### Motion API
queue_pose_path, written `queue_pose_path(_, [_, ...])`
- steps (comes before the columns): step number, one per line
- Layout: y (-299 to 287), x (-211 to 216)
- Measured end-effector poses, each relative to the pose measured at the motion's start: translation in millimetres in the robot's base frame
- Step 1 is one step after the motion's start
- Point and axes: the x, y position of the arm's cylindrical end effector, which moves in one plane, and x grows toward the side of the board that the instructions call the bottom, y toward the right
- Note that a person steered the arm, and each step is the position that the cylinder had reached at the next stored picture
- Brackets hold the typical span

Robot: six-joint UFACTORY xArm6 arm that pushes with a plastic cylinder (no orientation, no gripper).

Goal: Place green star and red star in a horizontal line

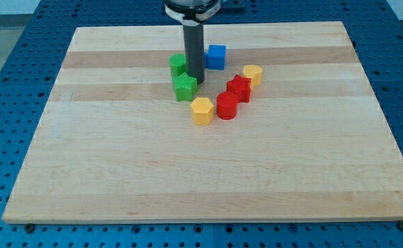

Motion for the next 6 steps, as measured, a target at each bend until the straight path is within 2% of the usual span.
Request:
queue_pose_path(2, [-3.6,1.6])
queue_pose_path(6, [31.3,15.5])
